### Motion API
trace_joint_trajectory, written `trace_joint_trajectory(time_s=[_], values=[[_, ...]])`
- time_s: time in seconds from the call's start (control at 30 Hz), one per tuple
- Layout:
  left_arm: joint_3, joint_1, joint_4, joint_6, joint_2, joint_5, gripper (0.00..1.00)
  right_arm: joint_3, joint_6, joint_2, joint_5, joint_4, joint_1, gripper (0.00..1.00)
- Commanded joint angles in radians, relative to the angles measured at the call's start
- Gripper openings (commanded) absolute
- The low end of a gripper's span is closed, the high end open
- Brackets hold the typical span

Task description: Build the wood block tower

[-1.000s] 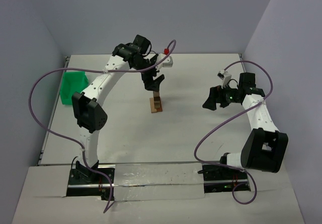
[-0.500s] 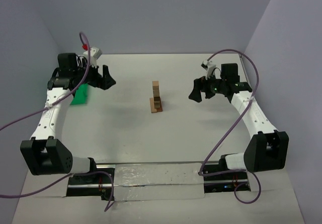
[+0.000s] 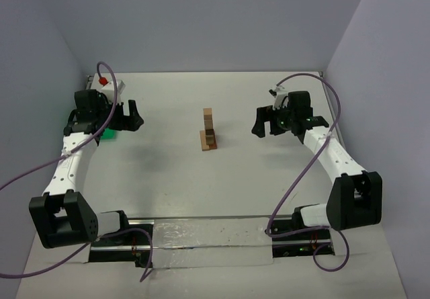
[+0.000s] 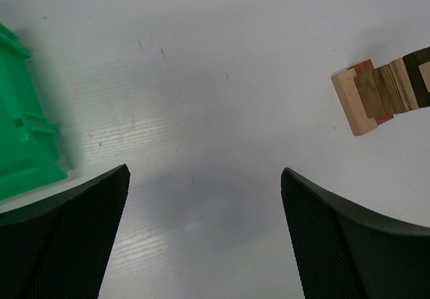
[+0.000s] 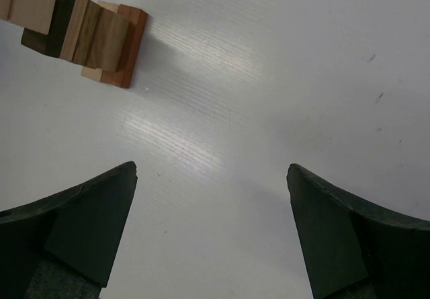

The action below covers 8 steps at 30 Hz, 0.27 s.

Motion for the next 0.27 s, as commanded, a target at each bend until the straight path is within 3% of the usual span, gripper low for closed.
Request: trace_joint_trajectory(time_s=[0.0,0.23], values=[[0.021,0.001,0.048,-0.016,-0.027,-0.009,0.99,0.001,0.016,-0.058,0.068,0.059,0.006,1.0],[0.005,0.002,0.068,-0.016,-0.065,-0.006,0.99,0.029,0.005,-0.081,0.105,0.035,0.006,1.0]])
